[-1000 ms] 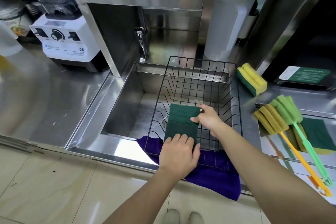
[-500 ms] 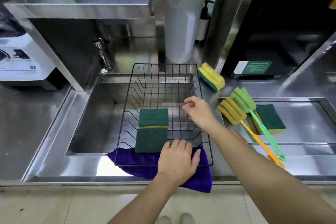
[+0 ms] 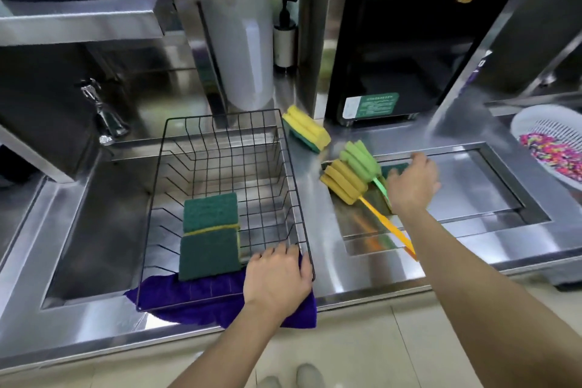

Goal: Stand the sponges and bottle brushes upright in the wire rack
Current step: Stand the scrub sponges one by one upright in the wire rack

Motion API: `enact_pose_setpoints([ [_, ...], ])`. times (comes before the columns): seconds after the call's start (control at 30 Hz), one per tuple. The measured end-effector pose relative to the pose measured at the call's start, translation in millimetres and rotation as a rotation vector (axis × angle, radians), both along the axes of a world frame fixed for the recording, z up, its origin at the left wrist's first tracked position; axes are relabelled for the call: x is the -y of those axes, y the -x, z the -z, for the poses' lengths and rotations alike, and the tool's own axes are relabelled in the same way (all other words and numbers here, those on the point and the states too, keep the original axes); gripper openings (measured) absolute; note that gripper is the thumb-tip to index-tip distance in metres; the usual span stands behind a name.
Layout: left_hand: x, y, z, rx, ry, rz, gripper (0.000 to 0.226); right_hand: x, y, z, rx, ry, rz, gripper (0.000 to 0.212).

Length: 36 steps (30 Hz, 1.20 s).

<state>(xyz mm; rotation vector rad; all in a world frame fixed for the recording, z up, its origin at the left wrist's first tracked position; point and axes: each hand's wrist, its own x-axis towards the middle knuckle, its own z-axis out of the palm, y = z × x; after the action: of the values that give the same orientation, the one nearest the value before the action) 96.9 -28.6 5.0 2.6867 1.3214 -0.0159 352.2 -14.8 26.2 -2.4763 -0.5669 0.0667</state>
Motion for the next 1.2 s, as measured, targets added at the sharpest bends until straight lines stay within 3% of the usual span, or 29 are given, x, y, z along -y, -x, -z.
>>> enact_pose_setpoints([
  [0.13, 0.5, -1.5, 0.5, -0.023, 0.014, -0.015, 0.046, 16.8, -22.4, 15.9, -0.194, 0.191, 0.076, 0.066],
  [0.33, 2.4, -1.8, -0.3, -0.031, -0.018, -0.029, 0.040, 24.1, -32.5, 25.6, -0.476, 0.230, 0.068, 0.078],
  [0.47, 2.7, -1.9, 2.2, -0.032, -0.027, -0.042, 0.040, 26.5, -35.6, 20.4, -0.551, -0.080, 0.150, 0.061],
  [0.63, 3.0, -0.6, 2.7, 0.022, -0.036, -0.068, 0.038, 18.5, -34.2, -15.4, -0.399, -0.567, 0.195, 0.048],
  [0.73, 2.6, 1.7, -0.2, 0.046, -0.077, -0.081, 0.037, 1.8, -29.0, -34.9, -0.366, -0.668, 0.121, 0.053],
  [0.87, -5.5, 16.9, 0.2, 0.098, -0.119, -0.125, 0.038, -27.7, 2.2, -53.7, -0.523, -0.729, -0.098, 0.057],
  [1.03, -20.7, 52.3, -0.8, 0.129, -0.179, -0.254, 0.037, -62.7, 60.3, -56.5, -0.662, -0.688, -0.219, 0.050],
  [1.2, -30.3, 86.4, 5.7, 0.173, -0.202, -0.292, 0.043, -87.5, 112.2, -43.0, -0.600, -0.484, -0.430, 0.048],
])
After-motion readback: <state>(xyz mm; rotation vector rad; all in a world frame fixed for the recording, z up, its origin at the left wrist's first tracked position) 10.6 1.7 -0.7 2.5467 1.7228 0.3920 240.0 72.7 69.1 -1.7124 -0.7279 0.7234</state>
